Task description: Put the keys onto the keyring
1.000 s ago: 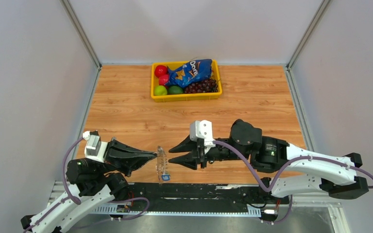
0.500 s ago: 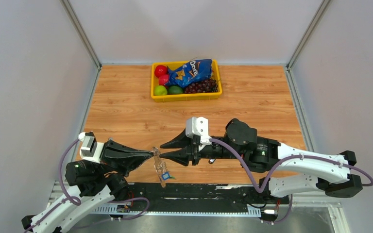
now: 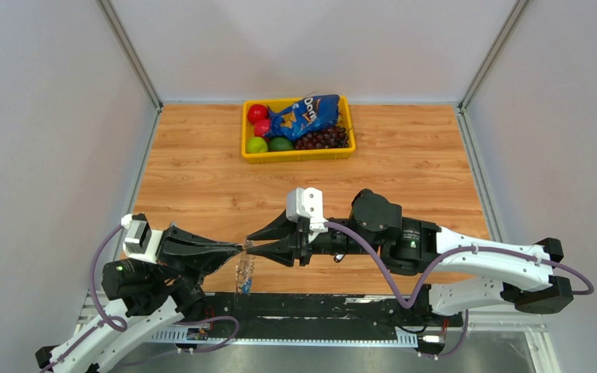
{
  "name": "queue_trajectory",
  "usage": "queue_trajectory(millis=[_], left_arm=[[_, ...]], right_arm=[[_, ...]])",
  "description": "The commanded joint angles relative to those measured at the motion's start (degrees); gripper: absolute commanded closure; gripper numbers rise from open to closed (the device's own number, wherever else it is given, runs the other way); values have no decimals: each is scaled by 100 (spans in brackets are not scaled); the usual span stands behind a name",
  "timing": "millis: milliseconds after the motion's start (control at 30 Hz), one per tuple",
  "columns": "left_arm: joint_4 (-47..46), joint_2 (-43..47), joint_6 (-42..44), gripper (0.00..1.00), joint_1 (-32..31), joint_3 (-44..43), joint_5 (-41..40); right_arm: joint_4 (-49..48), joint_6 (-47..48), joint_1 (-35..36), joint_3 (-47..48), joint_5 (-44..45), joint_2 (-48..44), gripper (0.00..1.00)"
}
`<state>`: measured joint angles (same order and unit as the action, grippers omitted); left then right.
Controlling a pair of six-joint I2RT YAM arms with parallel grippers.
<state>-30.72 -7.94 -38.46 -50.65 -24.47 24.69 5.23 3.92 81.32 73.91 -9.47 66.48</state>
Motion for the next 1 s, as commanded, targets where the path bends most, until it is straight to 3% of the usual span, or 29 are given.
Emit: queue_trajectory(millis=[0,233,433,967], left_arm=[[-78,87,41,100,-14,-73,-117],[40,83,83,100,-14,-121,-141],[123,90,131,100,-10,-145,-190],[419,180,294,100,-14,-271,-219]], right_arm=[[-206,-86,42,289,-112,72,69],[-41,-94,81,417,-173,183,72],[160,-67,117,539,-125,225,82],[874,-10,126,870,-223,495,83]])
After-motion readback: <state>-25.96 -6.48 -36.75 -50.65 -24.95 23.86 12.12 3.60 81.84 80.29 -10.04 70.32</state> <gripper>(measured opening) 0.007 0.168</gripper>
